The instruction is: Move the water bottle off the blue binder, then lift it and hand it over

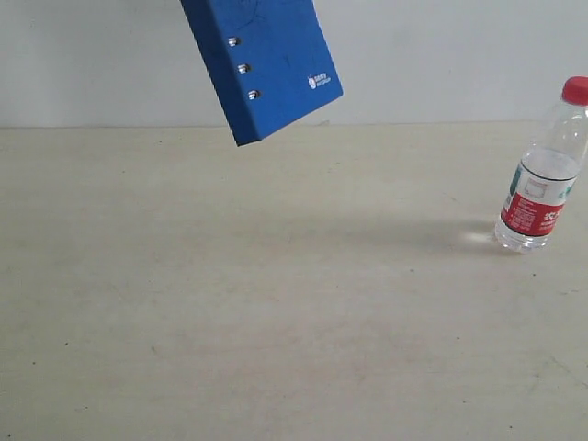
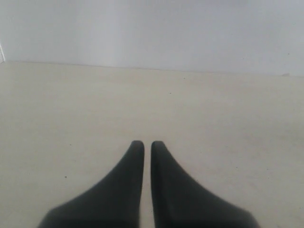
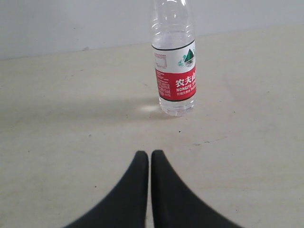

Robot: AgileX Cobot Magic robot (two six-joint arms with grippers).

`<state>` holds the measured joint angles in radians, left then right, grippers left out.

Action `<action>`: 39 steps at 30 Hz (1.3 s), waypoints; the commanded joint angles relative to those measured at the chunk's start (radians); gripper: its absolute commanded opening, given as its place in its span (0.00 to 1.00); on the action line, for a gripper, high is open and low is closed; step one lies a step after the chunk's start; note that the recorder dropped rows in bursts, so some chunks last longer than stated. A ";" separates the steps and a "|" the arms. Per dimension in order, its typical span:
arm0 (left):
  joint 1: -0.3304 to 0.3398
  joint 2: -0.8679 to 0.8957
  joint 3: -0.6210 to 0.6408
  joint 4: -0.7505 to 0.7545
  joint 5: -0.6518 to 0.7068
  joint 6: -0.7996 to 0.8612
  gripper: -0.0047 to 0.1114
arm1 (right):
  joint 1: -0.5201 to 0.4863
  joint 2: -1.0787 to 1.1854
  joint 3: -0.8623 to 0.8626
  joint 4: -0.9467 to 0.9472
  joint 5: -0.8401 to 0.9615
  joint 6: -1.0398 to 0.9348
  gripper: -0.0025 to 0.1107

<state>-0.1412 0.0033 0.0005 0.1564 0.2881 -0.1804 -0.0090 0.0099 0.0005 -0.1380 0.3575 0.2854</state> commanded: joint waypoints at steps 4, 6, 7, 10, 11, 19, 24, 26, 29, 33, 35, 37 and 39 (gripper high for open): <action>-0.006 -0.003 0.000 -0.014 0.025 0.003 0.09 | -0.002 0.000 -0.001 -0.021 -0.041 -0.007 0.02; -0.006 -0.003 0.000 -0.006 0.025 0.003 0.09 | -0.002 0.000 -0.001 -0.130 -0.036 -0.007 0.02; -0.006 -0.003 0.000 -0.006 0.025 0.003 0.09 | -0.002 0.000 -0.001 -0.177 -0.036 -0.007 0.02; -0.006 -0.003 0.000 -0.004 0.023 0.051 0.09 | -0.002 0.000 -0.001 -0.179 -0.032 -0.007 0.02; -0.006 -0.003 0.000 -0.004 0.023 0.051 0.09 | -0.002 0.000 -0.001 -0.169 -0.029 -0.007 0.02; -0.006 -0.003 0.000 -0.016 0.023 0.051 0.09 | -0.002 0.000 -0.001 -0.101 -0.036 -0.007 0.02; -0.006 -0.003 0.000 -0.016 0.018 0.051 0.09 | -0.002 -0.010 -0.001 -0.101 -0.043 -0.007 0.02; -0.006 -0.003 0.000 -0.016 0.015 0.051 0.09 | -0.004 -0.010 -0.001 -0.092 -0.062 -0.007 0.02; -0.006 -0.003 0.000 -0.016 0.015 0.051 0.09 | -0.014 -0.010 -0.001 -0.092 -0.061 -0.007 0.02; -0.006 -0.003 0.000 -0.016 0.015 0.051 0.09 | -0.014 -0.010 -0.001 -0.092 -0.061 -0.007 0.02; -0.006 -0.003 0.000 -0.016 0.015 0.051 0.09 | -0.014 -0.010 -0.001 -0.092 -0.061 -0.007 0.02; -0.006 -0.003 0.000 -0.016 0.015 0.051 0.09 | -0.014 -0.010 -0.001 -0.092 -0.061 -0.007 0.02; -0.006 -0.003 0.000 -0.016 0.015 0.051 0.09 | -0.014 -0.010 -0.001 -0.092 -0.061 -0.007 0.02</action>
<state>-0.1412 0.0033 0.0005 0.1528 0.3108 -0.1330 -0.0186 0.0057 0.0005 -0.2290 0.3088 0.2817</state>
